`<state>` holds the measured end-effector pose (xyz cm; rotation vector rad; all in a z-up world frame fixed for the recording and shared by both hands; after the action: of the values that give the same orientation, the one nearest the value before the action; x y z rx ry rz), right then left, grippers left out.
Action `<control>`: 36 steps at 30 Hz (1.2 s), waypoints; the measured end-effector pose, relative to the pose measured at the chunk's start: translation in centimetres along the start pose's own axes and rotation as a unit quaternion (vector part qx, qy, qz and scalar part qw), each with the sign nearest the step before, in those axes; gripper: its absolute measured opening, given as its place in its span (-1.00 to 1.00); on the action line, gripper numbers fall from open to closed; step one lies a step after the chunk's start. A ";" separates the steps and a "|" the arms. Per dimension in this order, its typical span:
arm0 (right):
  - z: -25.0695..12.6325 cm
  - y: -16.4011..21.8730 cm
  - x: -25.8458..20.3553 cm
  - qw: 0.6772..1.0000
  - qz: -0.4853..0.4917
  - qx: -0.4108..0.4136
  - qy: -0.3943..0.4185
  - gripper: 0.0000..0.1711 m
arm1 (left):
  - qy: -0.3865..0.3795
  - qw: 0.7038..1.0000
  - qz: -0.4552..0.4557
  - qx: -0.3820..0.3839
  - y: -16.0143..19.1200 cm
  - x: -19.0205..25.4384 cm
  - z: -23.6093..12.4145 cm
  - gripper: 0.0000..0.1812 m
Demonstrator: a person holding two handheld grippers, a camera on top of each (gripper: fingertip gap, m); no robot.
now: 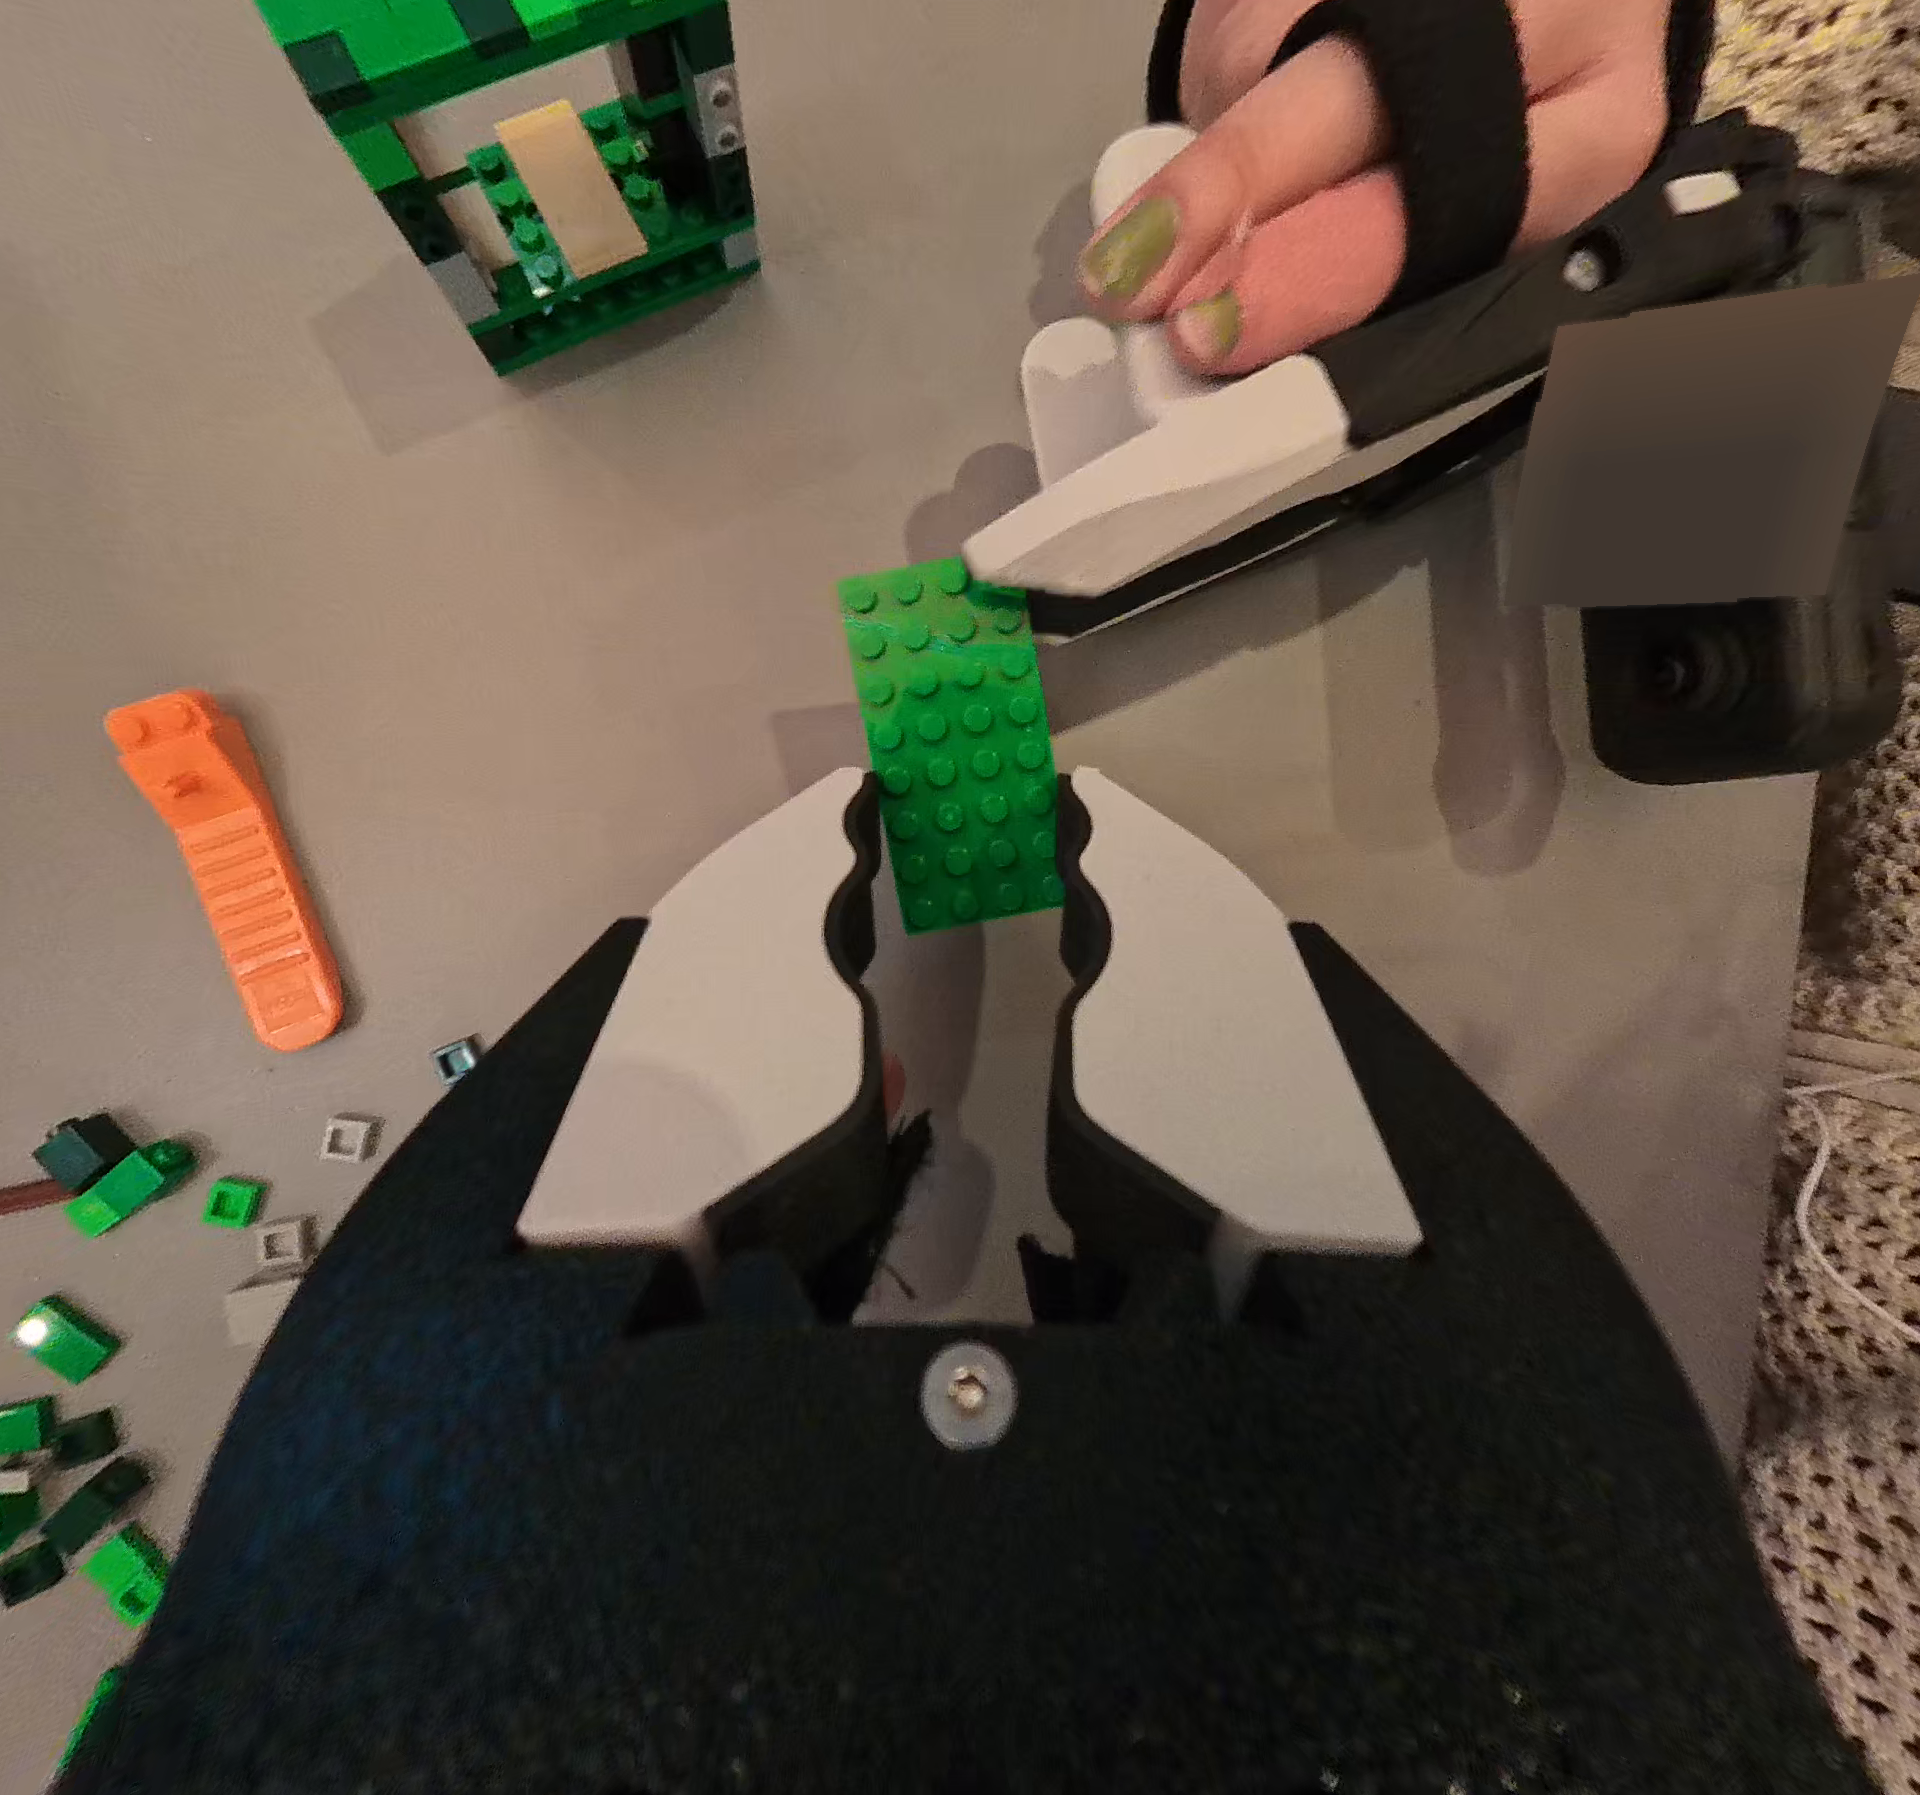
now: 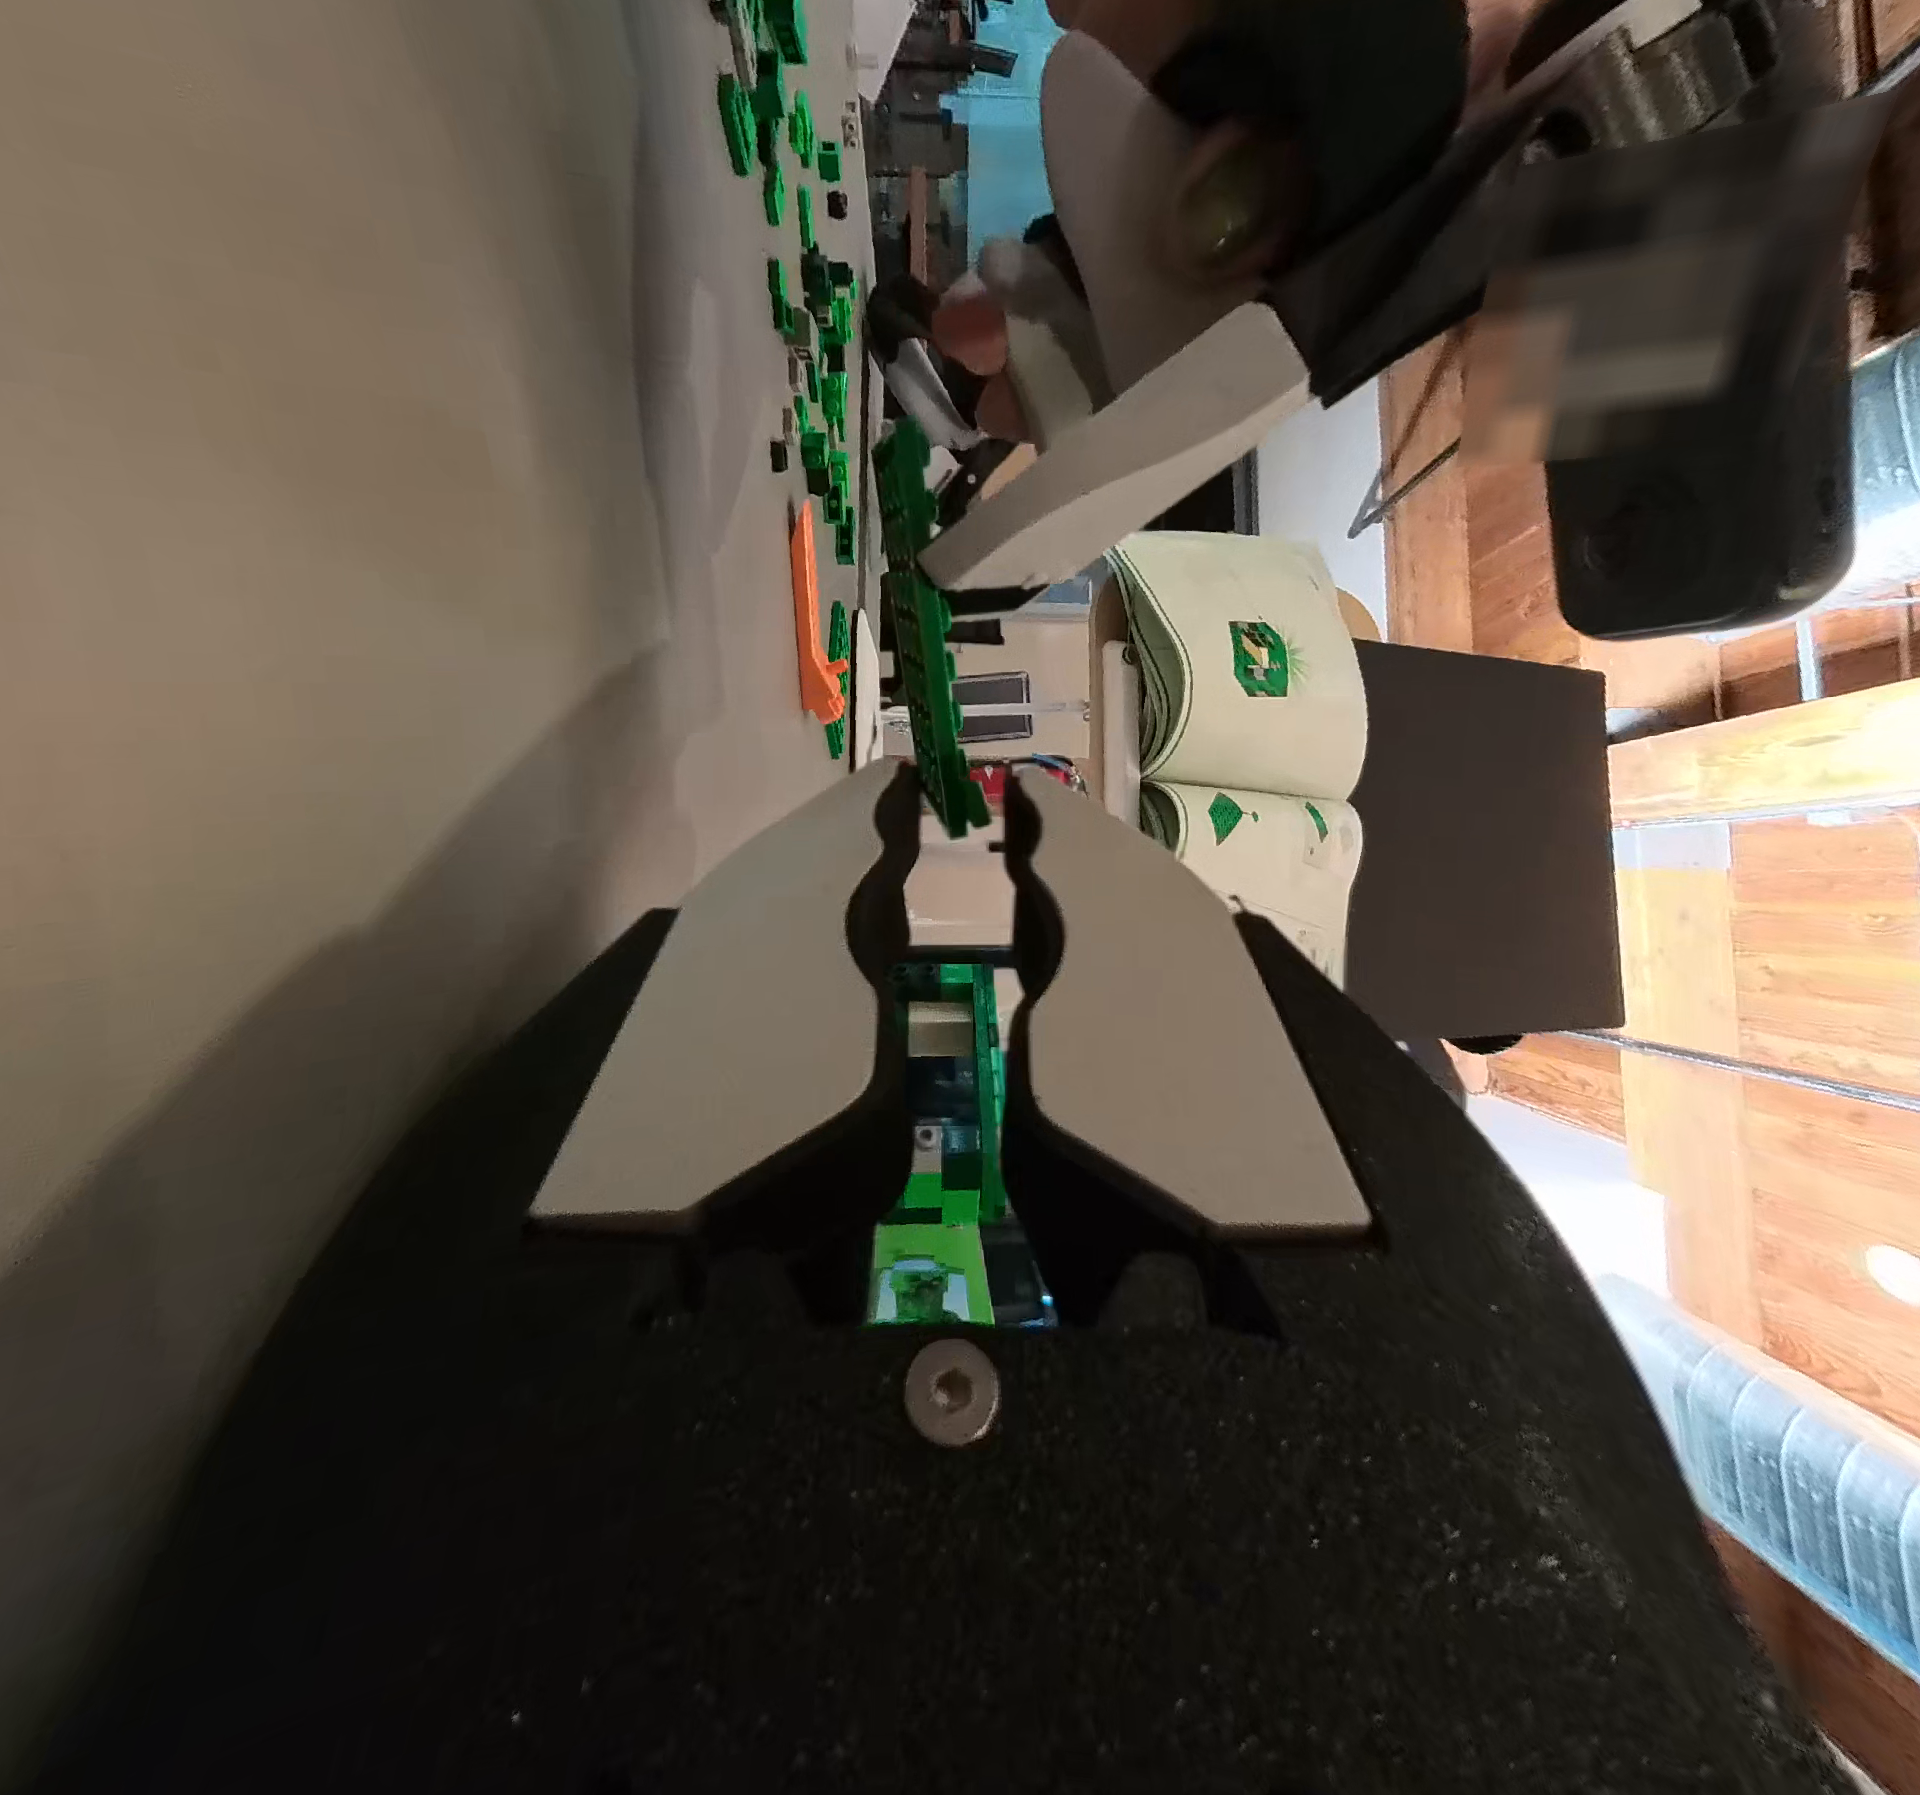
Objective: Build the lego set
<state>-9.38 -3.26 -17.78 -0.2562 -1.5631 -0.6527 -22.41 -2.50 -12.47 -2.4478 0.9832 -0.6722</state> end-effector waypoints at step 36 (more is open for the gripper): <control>0.2 3.4 -0.5 0.893 0.348 0.101 -0.268 -0.91 | -0.223 0.860 0.387 0.246 3.2 1.9 4.4 -0.95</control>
<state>-7.68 -0.25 -17.40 -0.8474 -1.8776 0.1704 -20.38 -5.14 -17.19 -1.4614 1.2644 -0.0413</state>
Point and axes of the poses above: each gripper's, where its closed fingertips meet, z out along the fingers, y out of its underside, x = y × z across the jaws, the point moved 8 cm from there along -z, back along the fingers, and after that the axes turned 13 degrees about -z, right-handed, at the moved point
